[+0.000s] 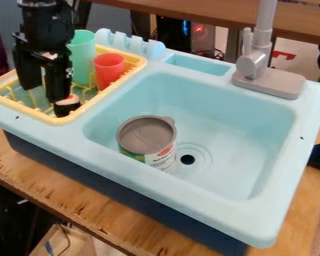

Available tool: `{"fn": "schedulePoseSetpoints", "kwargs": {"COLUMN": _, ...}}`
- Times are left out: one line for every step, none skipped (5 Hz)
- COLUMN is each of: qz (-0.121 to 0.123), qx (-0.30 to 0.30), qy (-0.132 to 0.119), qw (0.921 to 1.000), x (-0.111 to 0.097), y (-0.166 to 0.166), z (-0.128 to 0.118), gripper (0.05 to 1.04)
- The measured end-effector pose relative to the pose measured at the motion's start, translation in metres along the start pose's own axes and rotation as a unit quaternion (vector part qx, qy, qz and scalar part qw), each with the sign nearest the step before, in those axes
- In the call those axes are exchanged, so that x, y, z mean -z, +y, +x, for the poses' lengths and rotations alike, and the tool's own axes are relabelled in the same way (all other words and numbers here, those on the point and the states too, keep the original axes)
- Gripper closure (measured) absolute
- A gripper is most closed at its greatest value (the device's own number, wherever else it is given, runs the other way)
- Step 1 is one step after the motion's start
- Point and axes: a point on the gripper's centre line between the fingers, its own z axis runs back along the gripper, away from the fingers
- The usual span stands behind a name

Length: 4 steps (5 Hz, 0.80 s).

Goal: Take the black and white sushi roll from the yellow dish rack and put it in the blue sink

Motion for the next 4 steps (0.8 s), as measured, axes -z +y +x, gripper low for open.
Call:
{"fn": "schedulePoseSetpoints", "kwargs": {"qz": -0.001, "qx": -0.002, "qy": 0.010, "qw": 0.9999, "x": 0.005, "y": 0.003, "z": 0.003, "gripper": 0.079}}
{"fn": "schedulePoseSetpoints", "kwargs": {"qz": -0.005, "qx": -0.003, "qy": 0.006, "qw": 1.0000, "x": 0.009, "y": 0.003, "z": 0.007, "gripper": 0.079}}
{"fn": "schedulePoseSetpoints", "kwargs": {"qz": -0.011, "qx": 0.002, "qy": -0.018, "qw": 0.9998, "x": 0.009, "y": 0.001, "z": 0.015, "gripper": 0.079}}
{"fn": "schedulePoseSetpoints", "kwargs": {"qz": -0.022, "qx": 0.006, "qy": -0.024, "qw": 0.9995, "x": 0.009, "y": -0.003, "z": 0.017, "gripper": 0.079}}
